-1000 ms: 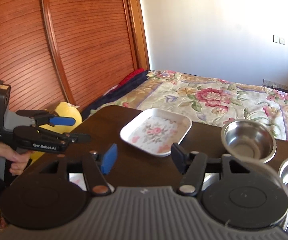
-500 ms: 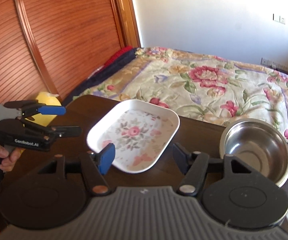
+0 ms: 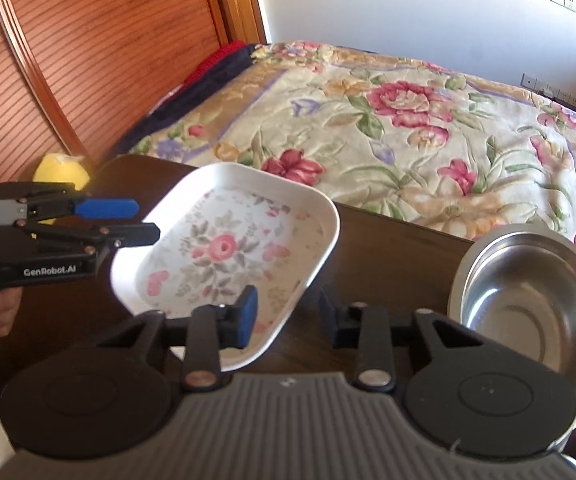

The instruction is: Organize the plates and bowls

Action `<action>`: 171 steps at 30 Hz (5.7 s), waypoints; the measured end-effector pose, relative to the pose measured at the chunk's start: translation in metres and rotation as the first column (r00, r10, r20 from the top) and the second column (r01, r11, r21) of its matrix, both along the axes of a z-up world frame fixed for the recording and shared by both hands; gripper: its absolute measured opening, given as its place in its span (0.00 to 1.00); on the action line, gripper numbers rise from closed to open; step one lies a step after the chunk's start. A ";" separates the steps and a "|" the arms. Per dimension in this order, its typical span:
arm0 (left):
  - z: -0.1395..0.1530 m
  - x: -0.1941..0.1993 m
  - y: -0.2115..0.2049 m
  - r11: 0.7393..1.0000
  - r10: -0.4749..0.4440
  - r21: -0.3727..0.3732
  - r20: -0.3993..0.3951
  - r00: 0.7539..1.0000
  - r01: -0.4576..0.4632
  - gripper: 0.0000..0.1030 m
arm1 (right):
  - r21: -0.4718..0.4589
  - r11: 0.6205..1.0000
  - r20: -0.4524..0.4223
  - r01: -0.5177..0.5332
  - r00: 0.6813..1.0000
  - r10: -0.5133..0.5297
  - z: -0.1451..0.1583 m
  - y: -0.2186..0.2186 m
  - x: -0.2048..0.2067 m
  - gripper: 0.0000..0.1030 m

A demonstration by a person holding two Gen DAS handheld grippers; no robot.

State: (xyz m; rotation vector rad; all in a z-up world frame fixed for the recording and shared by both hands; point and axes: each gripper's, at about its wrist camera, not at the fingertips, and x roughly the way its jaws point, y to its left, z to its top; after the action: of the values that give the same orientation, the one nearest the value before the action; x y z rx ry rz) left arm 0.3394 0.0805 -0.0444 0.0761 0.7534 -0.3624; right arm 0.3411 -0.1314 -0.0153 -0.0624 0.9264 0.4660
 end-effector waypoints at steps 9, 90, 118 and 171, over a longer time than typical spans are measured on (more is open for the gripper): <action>-0.006 0.006 -0.004 1.000 -0.014 -0.010 -0.013 1.000 0.014 0.16 | -0.026 0.999 -0.029 -0.022 0.999 0.021 -0.006 0.002 0.010 0.16; 0.062 -0.189 -0.016 0.999 -0.035 0.042 0.070 0.997 0.032 0.14 | 0.105 0.994 0.118 -0.016 0.993 0.003 0.045 -0.042 -0.136 0.11; 0.037 -0.231 0.012 0.999 0.024 0.036 0.002 1.000 -0.024 0.14 | 0.152 0.984 0.091 -0.095 0.993 0.082 0.021 -0.028 -0.173 0.11; 0.049 -0.218 -0.040 1.000 -0.013 -0.012 0.128 0.992 0.015 0.55 | 0.204 0.979 0.301 -0.007 0.952 -0.056 0.038 -0.071 -0.197 0.16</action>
State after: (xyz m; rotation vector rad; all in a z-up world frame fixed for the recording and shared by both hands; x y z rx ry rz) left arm 0.1219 0.0410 0.0049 0.0918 0.6240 -0.3724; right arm 0.1439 -0.2024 0.0226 0.0619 0.5706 0.5088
